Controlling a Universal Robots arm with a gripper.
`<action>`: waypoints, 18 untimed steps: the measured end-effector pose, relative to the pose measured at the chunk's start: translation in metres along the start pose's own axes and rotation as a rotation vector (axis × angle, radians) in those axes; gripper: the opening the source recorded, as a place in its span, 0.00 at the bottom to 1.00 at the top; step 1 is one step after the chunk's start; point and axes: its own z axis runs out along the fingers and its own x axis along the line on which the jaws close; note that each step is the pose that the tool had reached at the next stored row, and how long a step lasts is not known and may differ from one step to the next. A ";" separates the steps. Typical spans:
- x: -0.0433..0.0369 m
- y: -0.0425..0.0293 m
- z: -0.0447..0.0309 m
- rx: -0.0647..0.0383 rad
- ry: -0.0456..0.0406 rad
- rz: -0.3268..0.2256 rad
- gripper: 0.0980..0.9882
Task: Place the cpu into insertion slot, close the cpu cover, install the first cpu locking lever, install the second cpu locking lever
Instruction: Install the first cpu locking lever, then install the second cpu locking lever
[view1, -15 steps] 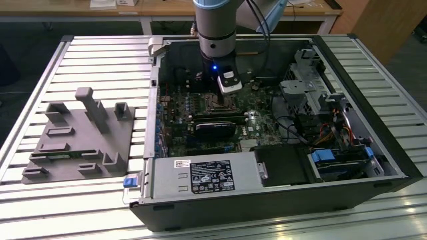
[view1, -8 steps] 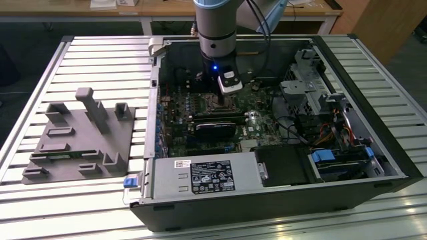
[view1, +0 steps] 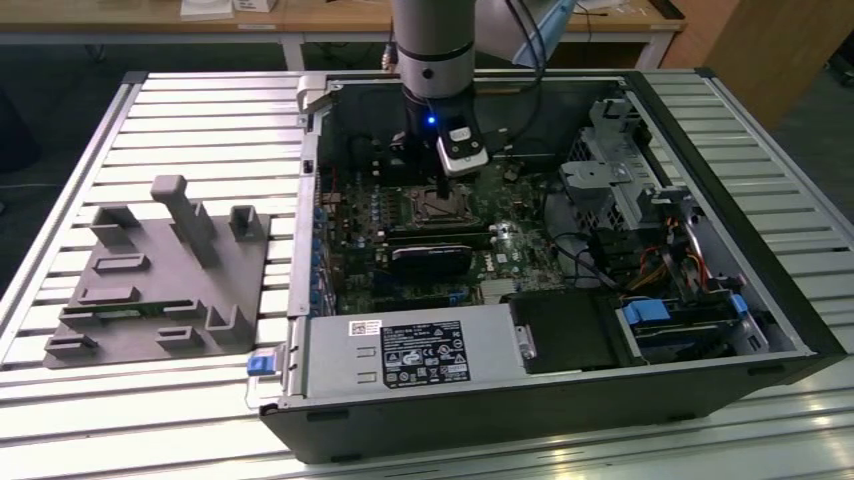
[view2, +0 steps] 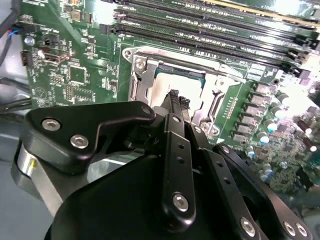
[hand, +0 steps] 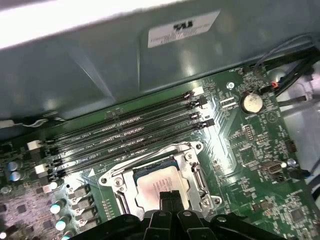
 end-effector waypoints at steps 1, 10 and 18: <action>0.0000 0.0000 0.0000 0.000 0.0000 0.000 0.01; 0.0000 0.0000 -0.0001 0.001 -0.0004 0.000 0.01; -0.0005 0.0004 -0.0047 0.001 -0.0005 0.000 0.01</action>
